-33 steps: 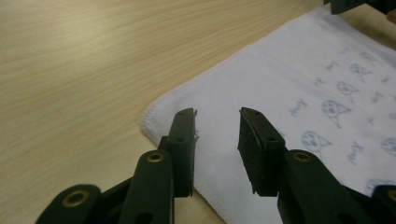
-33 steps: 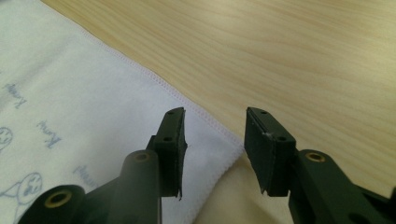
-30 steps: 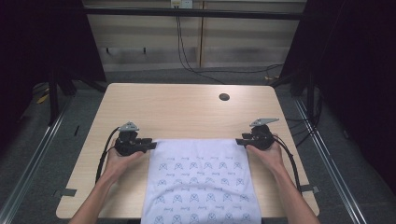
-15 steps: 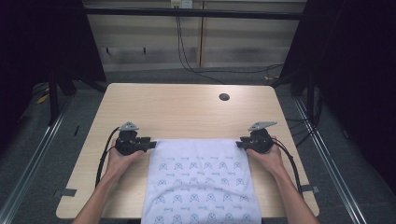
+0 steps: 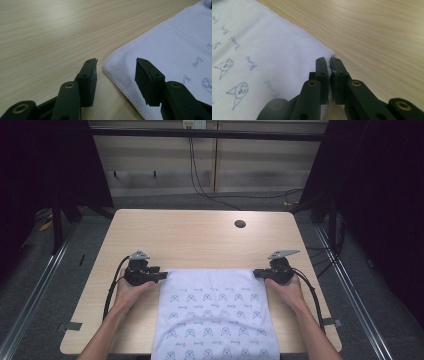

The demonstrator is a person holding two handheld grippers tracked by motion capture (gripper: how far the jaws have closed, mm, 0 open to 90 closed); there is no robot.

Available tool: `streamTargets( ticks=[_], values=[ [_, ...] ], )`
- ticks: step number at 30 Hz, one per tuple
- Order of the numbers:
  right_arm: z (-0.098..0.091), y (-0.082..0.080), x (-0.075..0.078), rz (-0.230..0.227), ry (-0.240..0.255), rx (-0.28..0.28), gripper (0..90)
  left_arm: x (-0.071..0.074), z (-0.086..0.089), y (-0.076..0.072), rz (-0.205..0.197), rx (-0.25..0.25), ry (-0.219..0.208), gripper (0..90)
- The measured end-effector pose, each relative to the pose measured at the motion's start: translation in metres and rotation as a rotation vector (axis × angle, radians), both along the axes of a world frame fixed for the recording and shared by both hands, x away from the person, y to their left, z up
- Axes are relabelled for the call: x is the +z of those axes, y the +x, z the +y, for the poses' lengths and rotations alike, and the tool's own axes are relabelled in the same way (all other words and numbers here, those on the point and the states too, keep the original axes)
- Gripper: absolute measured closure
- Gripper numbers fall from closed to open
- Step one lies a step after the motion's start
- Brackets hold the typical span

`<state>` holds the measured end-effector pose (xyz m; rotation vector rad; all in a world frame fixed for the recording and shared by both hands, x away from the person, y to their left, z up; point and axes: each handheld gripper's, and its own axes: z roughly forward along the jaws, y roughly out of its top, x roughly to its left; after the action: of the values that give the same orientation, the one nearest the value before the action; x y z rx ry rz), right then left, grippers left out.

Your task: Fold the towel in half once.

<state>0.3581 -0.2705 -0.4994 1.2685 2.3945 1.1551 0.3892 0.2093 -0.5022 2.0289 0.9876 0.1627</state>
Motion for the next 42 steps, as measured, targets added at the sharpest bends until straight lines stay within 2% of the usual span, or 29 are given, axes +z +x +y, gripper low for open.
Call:
streamTargets(
  ticks=[1,5,8,13,15,17,20,26,29,32,34,36,37,39,42],
  values=[
    [0.0,0.0,0.0,0.001,0.001,0.001,85.8,-0.001,-0.001,0.0,0.002,-0.004,-0.003,52.1],
    [0.0,0.0,0.0,0.004,0.003,0.0,85.6,-0.003,-0.009,0.002,0.005,-0.03,0.041,52.9],
    [0.0,0.0,0.001,-0.001,0.006,0.006,85.6,-0.003,-0.013,0.002,0.03,-0.052,0.029,55.2],
    [0.0,-0.002,0.004,0.002,0.031,0.013,85.5,-0.003,-0.019,0.0,0.045,-0.084,0.035,79.2],
    [0.0,-0.003,0.006,0.002,0.045,0.018,85.6,-0.002,-0.021,-0.004,0.007,-0.074,0.043,85.5],
    [-0.001,-0.004,0.009,-0.001,0.061,0.019,85.6,0.001,-0.021,-0.005,0.019,-0.089,0.013,86.4],
    [-0.004,-0.006,0.016,-0.01,0.094,0.009,85.7,0.009,-0.016,-0.007,0.013,-0.093,-0.038,86.6],
    [-0.013,-0.008,0.04,-0.075,0.176,-0.005,85.7,0.036,-0.002,-0.009,-0.037,-0.093,-0.163,86.6],
    [-0.013,-0.007,0.053,-0.1,0.192,0.003,85.8,0.048,-0.001,-0.009,-0.065,-0.102,-0.165,86.7],
    [-0.01,-0.005,0.068,-0.125,0.184,0.02,85.8,0.06,0.001,-0.008,-0.095,-0.095,-0.161,86.7],
    [-0.009,-0.004,0.081,-0.152,0.186,0.017,85.8,0.069,0.006,-0.006,-0.113,-0.081,-0.189,86.7],
    [-0.009,-0.002,0.094,-0.182,0.19,0.003,85.9,0.076,0.009,-0.004,-0.129,-0.07,-0.189,86.7],
    [-0.01,-0.001,0.1,-0.194,0.197,-0.006,86.0,0.079,0.011,-0.003,-0.139,-0.066,-0.196,86.7],
    [-0.013,0.003,0.111,-0.224,0.223,-0.021,86.2,0.086,0.015,0.0,-0.152,-0.049,-0.235,86.7],
    [-0.016,0.01,0.123,-0.244,0.257,-0.029,86.7,0.097,0.016,0.005,-0.169,-0.041,-0.246,86.8]
  ],
)
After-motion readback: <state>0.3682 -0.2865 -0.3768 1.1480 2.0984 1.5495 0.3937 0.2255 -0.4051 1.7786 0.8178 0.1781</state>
